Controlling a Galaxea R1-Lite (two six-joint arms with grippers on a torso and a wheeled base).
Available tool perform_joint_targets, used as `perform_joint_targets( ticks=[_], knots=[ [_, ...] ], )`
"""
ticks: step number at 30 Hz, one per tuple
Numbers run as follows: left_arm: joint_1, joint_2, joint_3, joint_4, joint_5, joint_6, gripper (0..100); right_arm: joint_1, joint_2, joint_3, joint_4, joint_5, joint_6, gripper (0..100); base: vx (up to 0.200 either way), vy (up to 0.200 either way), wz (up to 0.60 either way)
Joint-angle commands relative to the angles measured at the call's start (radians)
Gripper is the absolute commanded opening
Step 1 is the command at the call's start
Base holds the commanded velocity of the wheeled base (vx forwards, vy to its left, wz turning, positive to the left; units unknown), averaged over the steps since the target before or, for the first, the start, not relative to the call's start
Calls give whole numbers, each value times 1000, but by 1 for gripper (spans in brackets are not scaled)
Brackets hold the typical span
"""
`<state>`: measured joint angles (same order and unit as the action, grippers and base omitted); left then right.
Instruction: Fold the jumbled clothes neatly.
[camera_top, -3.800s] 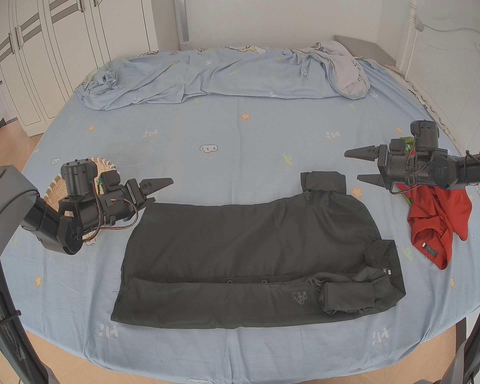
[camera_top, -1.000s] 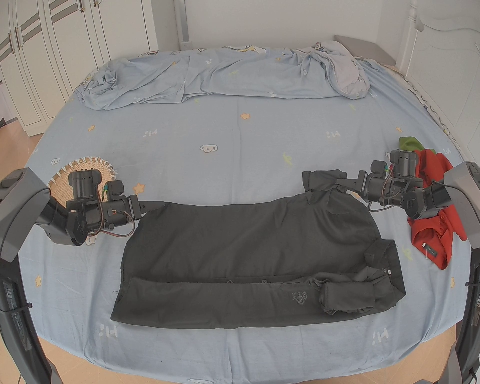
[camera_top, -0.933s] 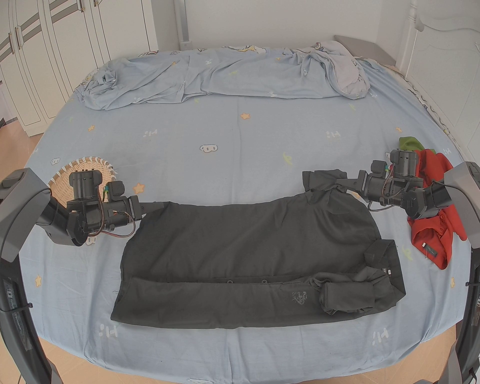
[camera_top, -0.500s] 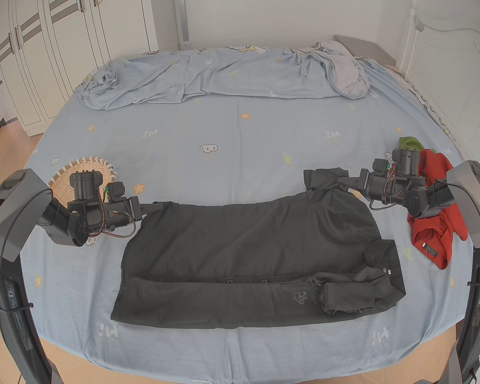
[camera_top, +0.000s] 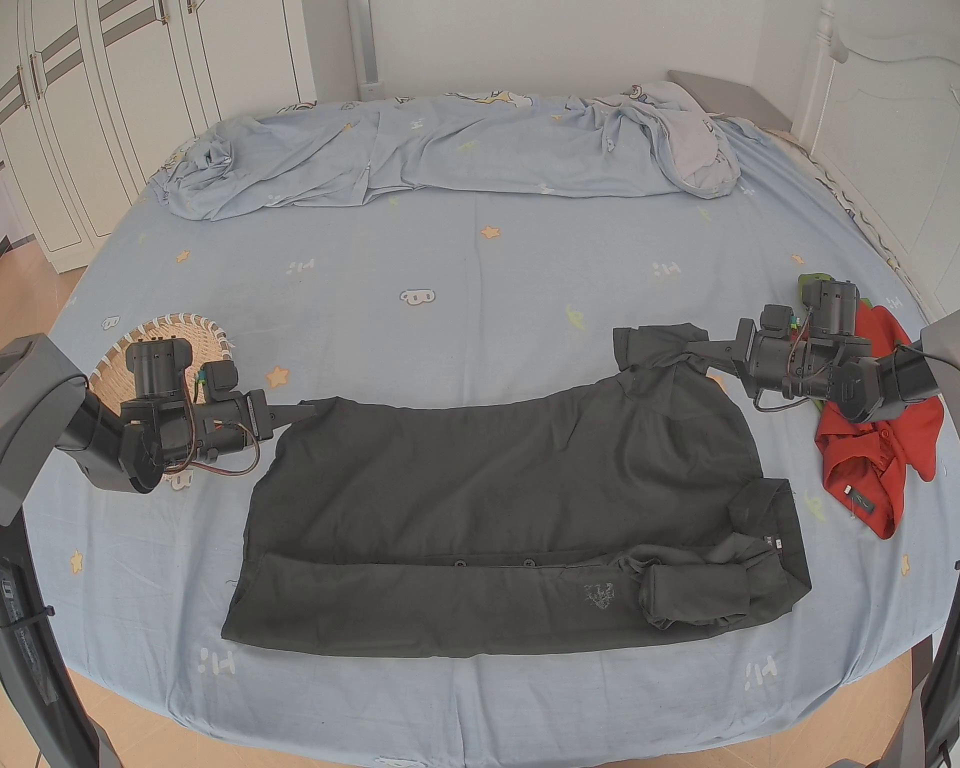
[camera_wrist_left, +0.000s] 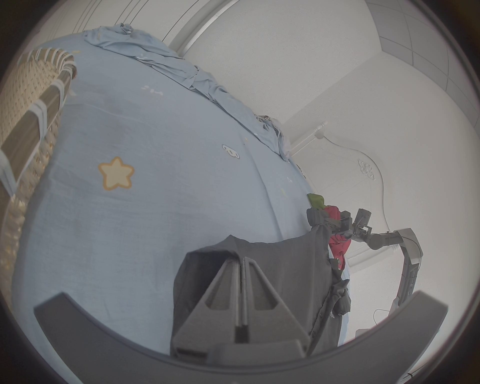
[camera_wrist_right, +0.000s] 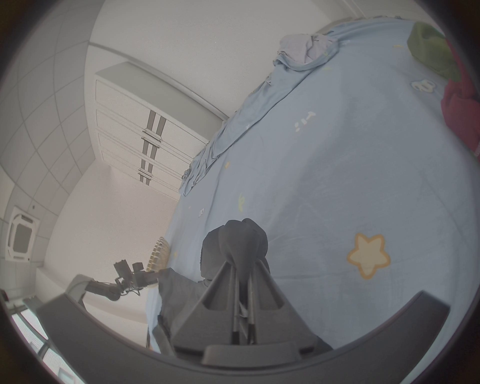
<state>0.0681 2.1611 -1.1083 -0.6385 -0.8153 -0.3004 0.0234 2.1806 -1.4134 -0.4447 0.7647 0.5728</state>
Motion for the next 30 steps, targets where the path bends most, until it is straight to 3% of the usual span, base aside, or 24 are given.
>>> perform_joint_targets(
  ticks=[1, 8, 26, 30],
  knots=[
    [2, -49, 50, -1, -2, 1, 0, 6, -82, 47, 44, 67, 18, 0, 0, 0, 0],
    [39, -121, 96, 10, -88, -5, 0, 6, -133, 149, 50, 84, 10, 0, 0, 0, 0],
    [72, -173, 268, -3, -104, 26, 0, 7, -251, 356, 50, 85, -5, 0, 0, 0, 0],
    [91, -201, 286, -6, -200, 26, 0, 9, -274, 390, 47, 85, -5, 0, 0, 0, 0]
  ],
)
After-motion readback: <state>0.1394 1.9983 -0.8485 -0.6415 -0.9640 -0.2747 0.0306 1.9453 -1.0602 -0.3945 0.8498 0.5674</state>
